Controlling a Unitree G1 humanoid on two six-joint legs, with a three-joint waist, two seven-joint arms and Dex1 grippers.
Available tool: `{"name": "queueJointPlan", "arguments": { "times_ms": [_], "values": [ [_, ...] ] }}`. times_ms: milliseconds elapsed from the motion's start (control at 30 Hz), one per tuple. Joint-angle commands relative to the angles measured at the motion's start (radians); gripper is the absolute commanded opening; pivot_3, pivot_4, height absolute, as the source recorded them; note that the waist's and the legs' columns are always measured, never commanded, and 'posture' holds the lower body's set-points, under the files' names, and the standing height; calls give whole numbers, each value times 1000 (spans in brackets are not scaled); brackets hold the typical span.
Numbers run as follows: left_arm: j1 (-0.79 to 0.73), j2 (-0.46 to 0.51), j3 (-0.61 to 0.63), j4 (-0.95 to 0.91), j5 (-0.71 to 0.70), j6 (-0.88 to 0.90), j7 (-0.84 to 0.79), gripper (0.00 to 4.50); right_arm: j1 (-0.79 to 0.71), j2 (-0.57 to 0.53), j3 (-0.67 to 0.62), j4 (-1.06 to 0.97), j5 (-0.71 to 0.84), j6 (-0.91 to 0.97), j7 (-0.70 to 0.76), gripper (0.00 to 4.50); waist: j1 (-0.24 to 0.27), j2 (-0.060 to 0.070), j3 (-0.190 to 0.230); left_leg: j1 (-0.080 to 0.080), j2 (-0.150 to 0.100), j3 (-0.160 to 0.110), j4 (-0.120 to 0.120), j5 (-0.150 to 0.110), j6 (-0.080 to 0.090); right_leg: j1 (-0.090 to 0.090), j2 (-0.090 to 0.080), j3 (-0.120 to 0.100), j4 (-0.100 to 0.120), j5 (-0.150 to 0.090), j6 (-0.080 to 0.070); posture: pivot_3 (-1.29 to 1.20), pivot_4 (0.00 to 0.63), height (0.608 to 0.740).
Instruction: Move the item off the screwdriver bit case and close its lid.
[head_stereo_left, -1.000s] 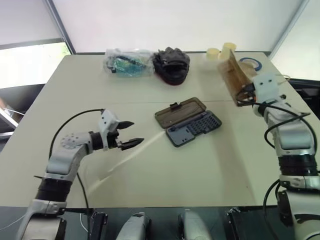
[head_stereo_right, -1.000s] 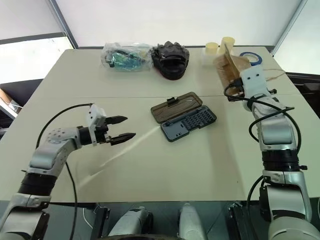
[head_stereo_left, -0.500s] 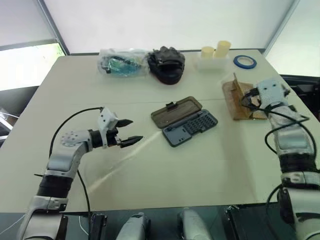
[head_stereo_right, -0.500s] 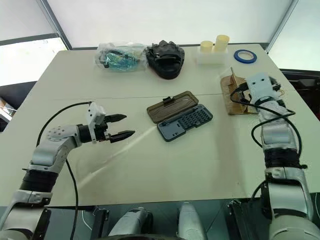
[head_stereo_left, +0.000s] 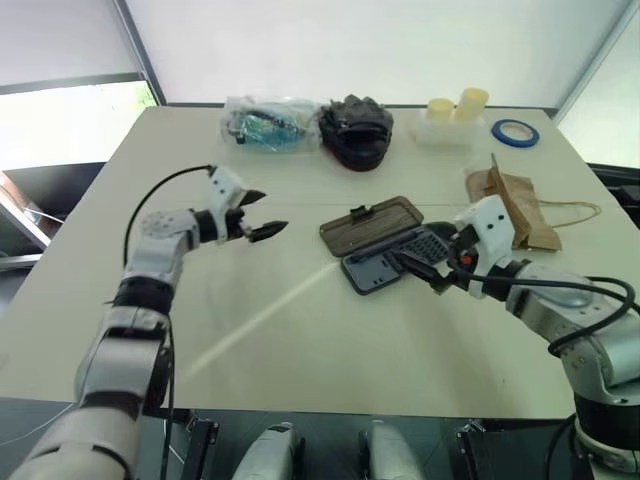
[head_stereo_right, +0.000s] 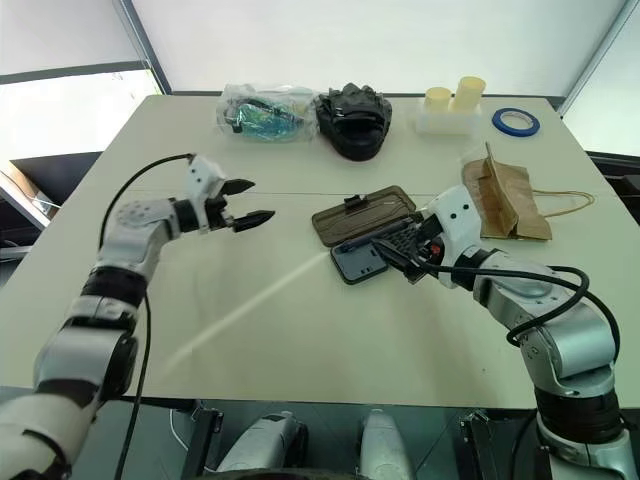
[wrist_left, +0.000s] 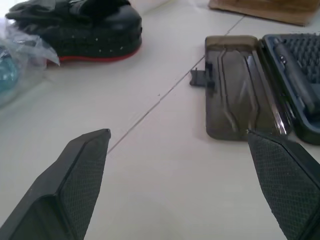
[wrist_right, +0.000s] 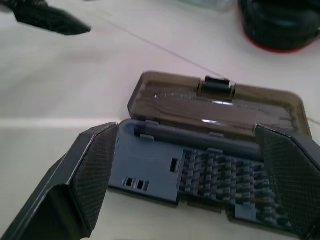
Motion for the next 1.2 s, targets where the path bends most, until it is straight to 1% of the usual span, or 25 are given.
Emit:
{"name": "queueJointPlan", "arguments": {
  "times_ms": [33, 133, 300, 500, 700, 800, 900, 933, 1033, 1067, 1200],
  "values": [
    [-122, -52, -30, 193, 85, -92, 29, 4500, 47, -40, 47, -90, 14, 26, 32, 4458, 0, -1, 0, 0, 0, 0, 0, 0, 0, -1, 0, 0, 0, 0, 0, 0, 150, 740],
    [-194, -104, -55, 300, 149, -113, 62, 4500, 73, -52, 61, -103, -14, 22, 15, 4458, -13, -2, 1, 0, 0, 0, -1, 0, 0, -1, 0, 0, 1, 0, 0, 0, 150, 740],
    [-253, -174, -57, 382, 215, -64, 164, 4500, 99, 4, 34, -151, -10, 41, -60, 4458, -21, -6, 3, 0, 0, 1, 0, 0, 0, -5, 0, 0, 10, 0, 0, 0, 150, 740],
    [-248, -243, -49, 417, 280, 45, 335, 4500, 162, 76, 10, -243, -11, 77, -153, 4458, -18, -6, 4, 0, 0, 1, 0, 0, 0, -6, 0, 1, 11, 0, 0, 0, 150, 740],
    [-229, -283, -37, 428, 313, 160, 359, 4500, 180, 120, -32, -291, -3, 101, -211, 4458, -20, -8, 3, 0, 0, 1, 0, 0, 0, -6, 0, 1, 11, 0, 0, 0, 150, 740],
    [-222, -289, -60, 428, 342, 182, 320, 3681, 181, 132, -47, -304, 2, 107, -226, 4500, -21, -8, 3, 1, 1, 1, -1, 0, 0, -6, 1, 1, 11, 0, 0, 0, 150, 740],
    [-216, -290, -79, 427, 372, 190, 287, 2236, 184, 139, -55, -310, 4, 109, -238, 4500, -21, -8, 2, 1, 1, 1, 0, 0, 0, -6, 1, 1, 11, 0, 0, 0, 150, 740],
    [-215, -289, -80, 427, 379, 192, 277, 1619, 185, 141, -55, -312, 3, 109, -242, 4500, -21, -9, 2, 1, 1, 2, 0, 0, 0, -6, 1, 1, 11, 0, 0, 0, 150, 740],
    [-208, -283, -90, 426, 403, 197, 251, 254, 187, 148, -57, -315, 2, 106, -254, 4500, -20, -8, 1, 1, 1, 2, 0, 0, 0, -5, 1, 2, 11, 0, 0, 0, 150, 740],
    [-205, -280, -91, 426, 409, 198, 247, 36, 186, 150, -57, -314, 2, 104, -257, 4500, -19, -8, 1, 1, 1, 2, -1, 0, 0, -5, 1, 2, 11, 0, 0, 0, 150, 740],
    [-200, -268, -90, 424, 416, 196, 227, 36, 182, 151, -54, -302, -2, 97, -260, 4500, -19, -9, 0, 1, 0, 2, 0, 0, 0, -5, 1, 2, 11, 0, 0, 0, 150, 740]
  ]
}}
